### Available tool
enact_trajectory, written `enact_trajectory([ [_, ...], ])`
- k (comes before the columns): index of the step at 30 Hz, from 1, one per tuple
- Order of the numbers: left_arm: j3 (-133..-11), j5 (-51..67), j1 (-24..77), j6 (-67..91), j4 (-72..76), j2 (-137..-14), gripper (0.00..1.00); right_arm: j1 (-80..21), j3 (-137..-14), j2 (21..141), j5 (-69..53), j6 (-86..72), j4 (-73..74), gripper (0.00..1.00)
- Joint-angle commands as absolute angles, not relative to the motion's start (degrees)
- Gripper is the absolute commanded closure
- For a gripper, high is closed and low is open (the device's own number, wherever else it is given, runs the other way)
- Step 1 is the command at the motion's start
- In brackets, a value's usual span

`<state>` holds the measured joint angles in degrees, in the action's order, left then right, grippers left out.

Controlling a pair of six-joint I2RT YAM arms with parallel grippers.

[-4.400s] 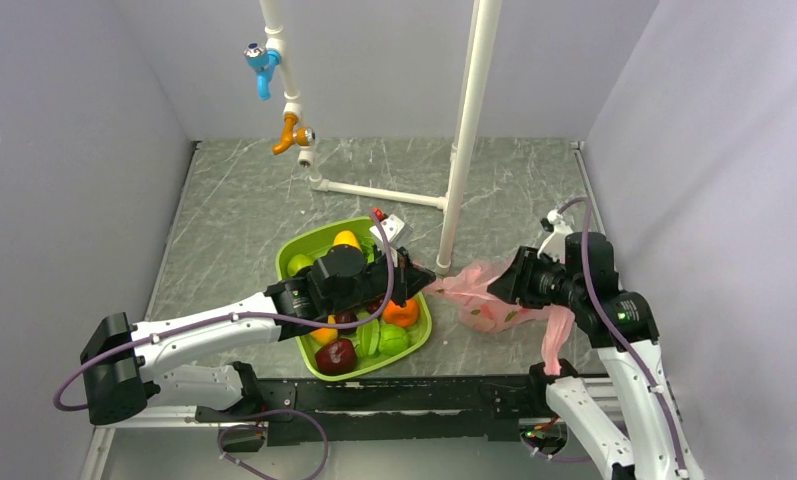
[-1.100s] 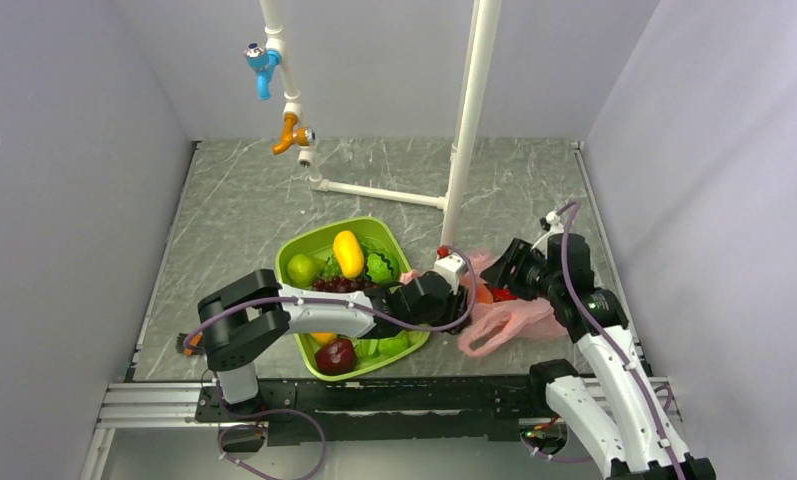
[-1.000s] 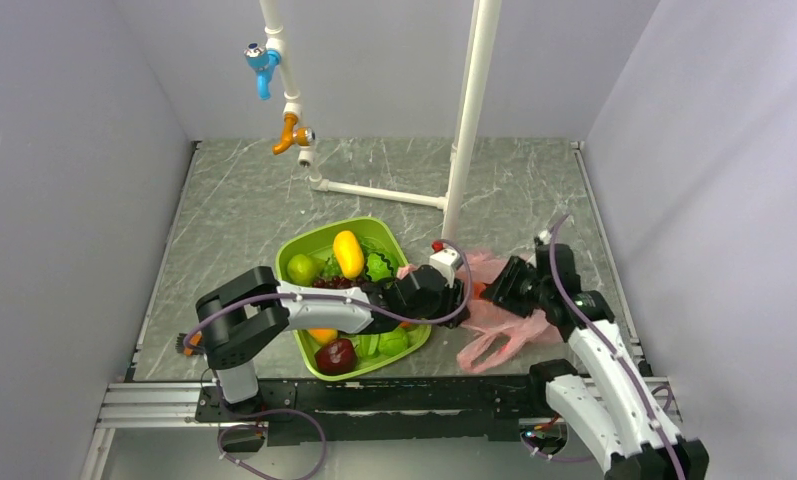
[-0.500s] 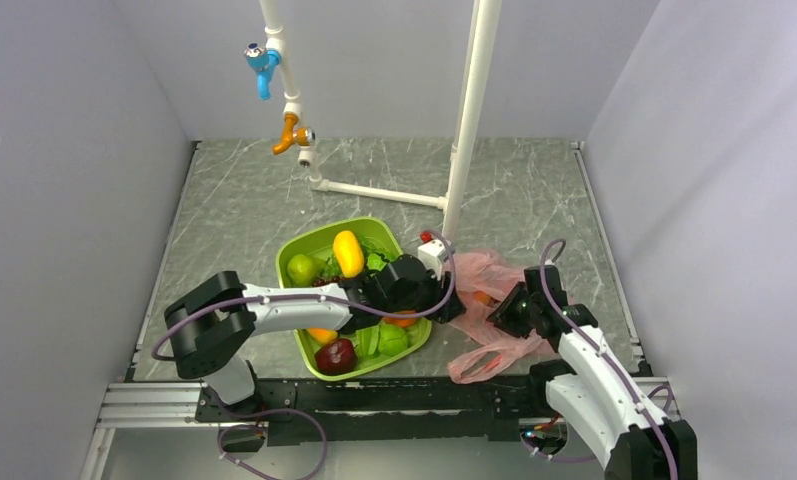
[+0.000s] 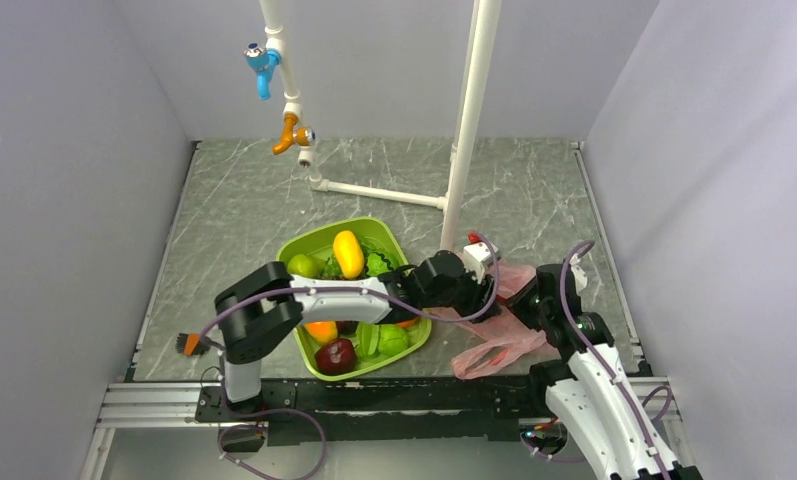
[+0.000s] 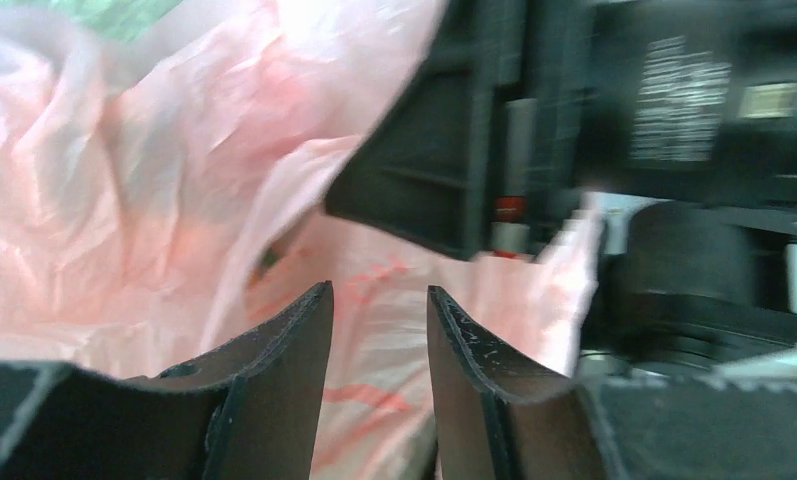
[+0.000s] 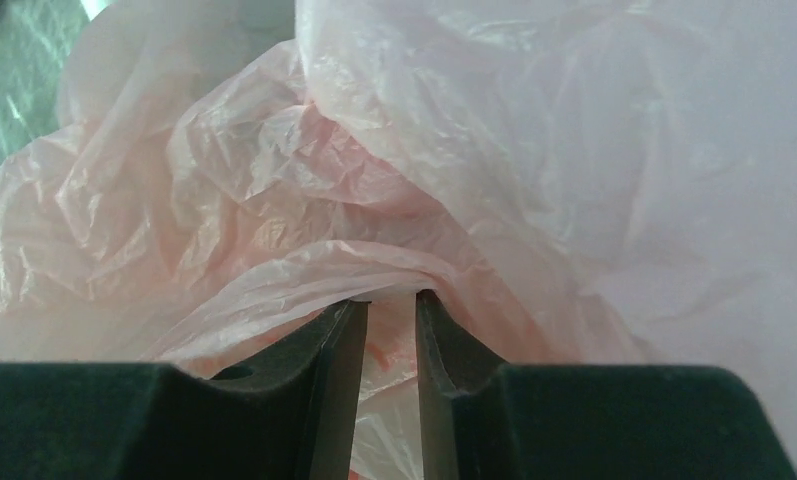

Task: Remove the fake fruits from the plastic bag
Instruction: Adjust the plastic bag at the center of the board.

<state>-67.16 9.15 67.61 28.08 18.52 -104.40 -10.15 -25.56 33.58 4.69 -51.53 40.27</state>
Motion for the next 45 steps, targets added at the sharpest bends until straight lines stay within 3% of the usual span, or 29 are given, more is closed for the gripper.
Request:
enact_trajectory([
  [1, -71.93, 3.45, 66.92, 22.99, 13.34, -108.84, 0.55, -9.92, -27.37, 35.82, 10.2, -53.69, 37.93, 0.72],
  [4, -70.24, 1.89, 66.88, 24.33, 12.78, -110.15, 0.55, -9.92, -27.03, 38.56, 12.07, -53.97, 31.24, 0.68],
  [6, -68.3, 0.29, 66.93, 27.16, 11.71, -110.3, 0.54, -9.83, -27.06, 41.44, 13.16, -53.6, 27.3, 0.61],
  [11, -64.67, -4.51, 66.97, 31.98, 8.2, -110.72, 0.53, -9.83, -28.92, 44.07, 16.89, -51.25, 18.04, 0.26],
  [17, -61.3, -8.02, 67.06, 35.98, 4.72, -109.98, 0.52, -9.64, -35.44, 47.59, 23.62, -44.71, 11.85, 0.05],
  [25, -60.09, -6.03, 67.06, 34.76, 7.64, -109.28, 0.52, -9.73, -49.17, 54.13, 23.53, -37.05, 18.57, 0.04],
  [31, -61.09, -3.1, 67.15, 33.03, 9.83, -107.8, 0.52, -10.63, -57.72, 48.96, 7.13, -36.61, 36.44, 0.05],
  [34, -60.2, -2.24, 67.15, 33.49, 12.18, -107.32, 0.52, -10.66, -55.52, 42.57, -7.9, -34.23, 35.12, 0.06],
  [37, -59.77, -1.9, 67.12, 33.76, 13.78, -107.16, 0.52, -10.75, -52.38, 39.59, -13.25, -36.05, 34.7, 0.09],
  [40, -60.08, -1.61, 67.07, 33.79, 13.45, -107.14, 0.51, -10.72, -53.41, 40.46, -1.88, -39.59, 44.51, 0.14],
  [42, -60.29, -1.53, 67.06, 33.79, 13.45, -107.14, 0.51, -10.68, -55.15, 41.24, 10.41, -46.52, 55.78, 0.09],
  [45, -60.19, -1.39, 66.98, 33.9, 14.42, -107.49, 0.51, -10.64, -55.28, 41.03, 15.76, -51.77, 66.23, 0.04],
])
